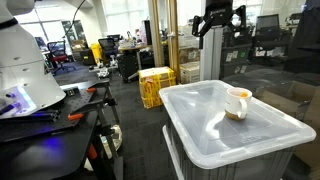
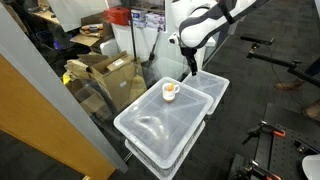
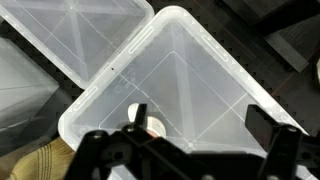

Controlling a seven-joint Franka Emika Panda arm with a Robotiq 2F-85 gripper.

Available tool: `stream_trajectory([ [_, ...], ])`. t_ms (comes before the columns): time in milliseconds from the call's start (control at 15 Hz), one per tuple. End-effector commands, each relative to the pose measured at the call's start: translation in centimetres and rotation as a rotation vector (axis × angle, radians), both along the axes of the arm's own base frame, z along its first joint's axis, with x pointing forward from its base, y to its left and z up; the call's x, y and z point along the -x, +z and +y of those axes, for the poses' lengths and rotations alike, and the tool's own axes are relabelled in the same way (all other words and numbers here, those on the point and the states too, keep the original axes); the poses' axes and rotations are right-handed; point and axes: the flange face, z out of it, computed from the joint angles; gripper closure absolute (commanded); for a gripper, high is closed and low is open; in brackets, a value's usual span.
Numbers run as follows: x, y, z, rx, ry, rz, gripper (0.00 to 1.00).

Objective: Remove the orange marker from the white mug

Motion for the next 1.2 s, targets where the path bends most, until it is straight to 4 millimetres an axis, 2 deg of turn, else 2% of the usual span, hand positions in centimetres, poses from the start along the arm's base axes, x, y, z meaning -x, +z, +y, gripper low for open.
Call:
stream_trajectory([
  [0, -1.2, -0.1, -0.2, 0.002, 0.012, 0.021, 0.0],
  [133, -0.8, -0.8, 0.0, 0.001, 0.002, 0.005, 0.0],
  [467, -0.8, -0.3, 0.1, -0.008, 0.002, -0.005, 0.0],
  [1133, -2.8, -1.6, 0.0, -0.012, 0.012, -0.001, 0.01],
])
